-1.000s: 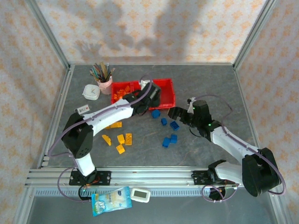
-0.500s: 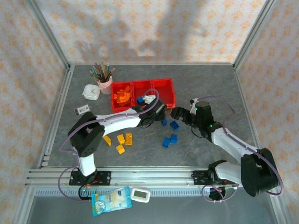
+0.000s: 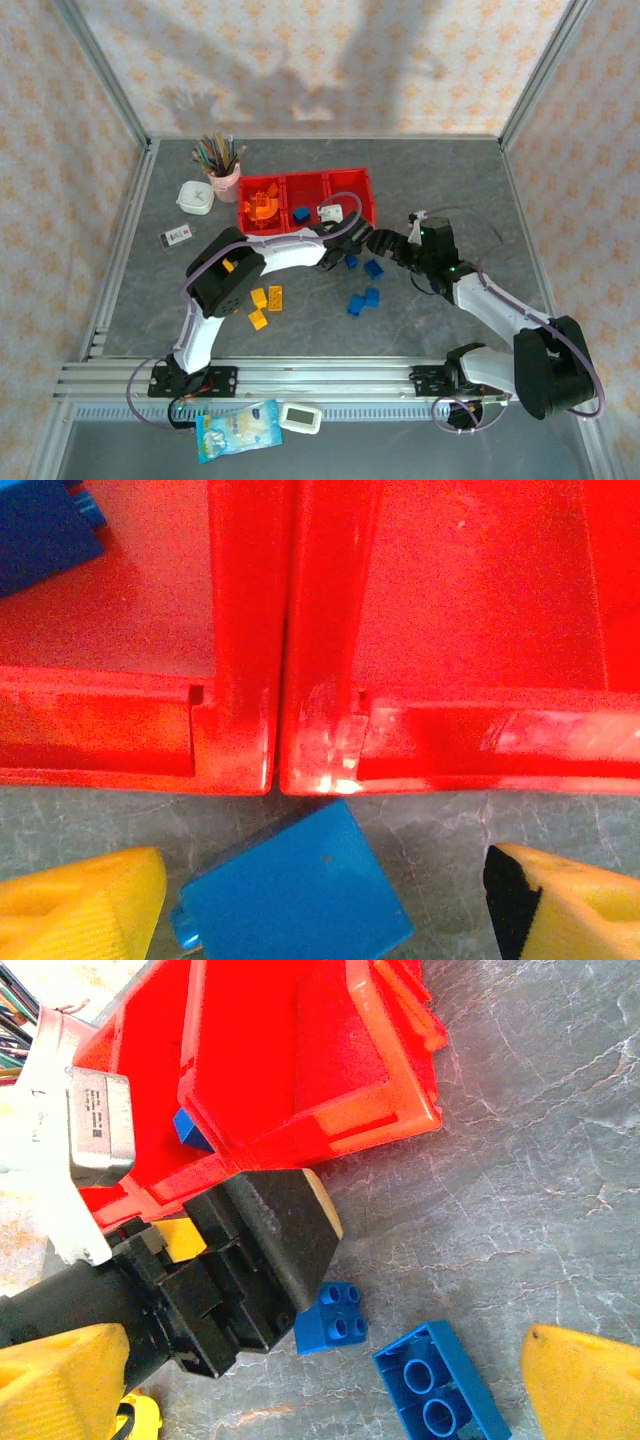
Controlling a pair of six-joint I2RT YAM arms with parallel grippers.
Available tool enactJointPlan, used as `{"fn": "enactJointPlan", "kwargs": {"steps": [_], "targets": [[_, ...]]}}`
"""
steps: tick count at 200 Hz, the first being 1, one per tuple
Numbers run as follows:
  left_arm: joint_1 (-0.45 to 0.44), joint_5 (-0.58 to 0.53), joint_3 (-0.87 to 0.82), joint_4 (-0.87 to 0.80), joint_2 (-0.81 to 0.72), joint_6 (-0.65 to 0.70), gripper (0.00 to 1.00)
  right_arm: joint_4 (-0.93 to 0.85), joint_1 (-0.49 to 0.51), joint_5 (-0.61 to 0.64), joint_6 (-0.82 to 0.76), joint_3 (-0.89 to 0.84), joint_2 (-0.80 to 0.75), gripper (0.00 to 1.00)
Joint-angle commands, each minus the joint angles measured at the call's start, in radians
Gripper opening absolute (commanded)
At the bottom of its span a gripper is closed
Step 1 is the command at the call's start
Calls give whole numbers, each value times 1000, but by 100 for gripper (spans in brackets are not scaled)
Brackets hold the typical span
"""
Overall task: Sort the legos into containers by color
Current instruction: Pick up the lego from the center of the table.
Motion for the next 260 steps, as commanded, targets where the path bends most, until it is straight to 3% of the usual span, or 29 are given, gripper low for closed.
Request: {"fn": "enactJointPlan", "kwargs": {"steps": [1, 126, 190, 260], "targets": [[9, -81, 45, -43, 26, -32, 85, 32, -9, -12, -17, -14, 6, 100], [11, -97, -140, -22, -96, -28, 66, 43, -11, -19, -12, -17, 34, 100], [45, -71, -105, 11, -58, 37, 65, 38, -10, -19, -7, -14, 31, 100], [64, -23, -108, 53, -34, 60, 47, 37, -11, -18, -9, -12, 40, 100]]}}
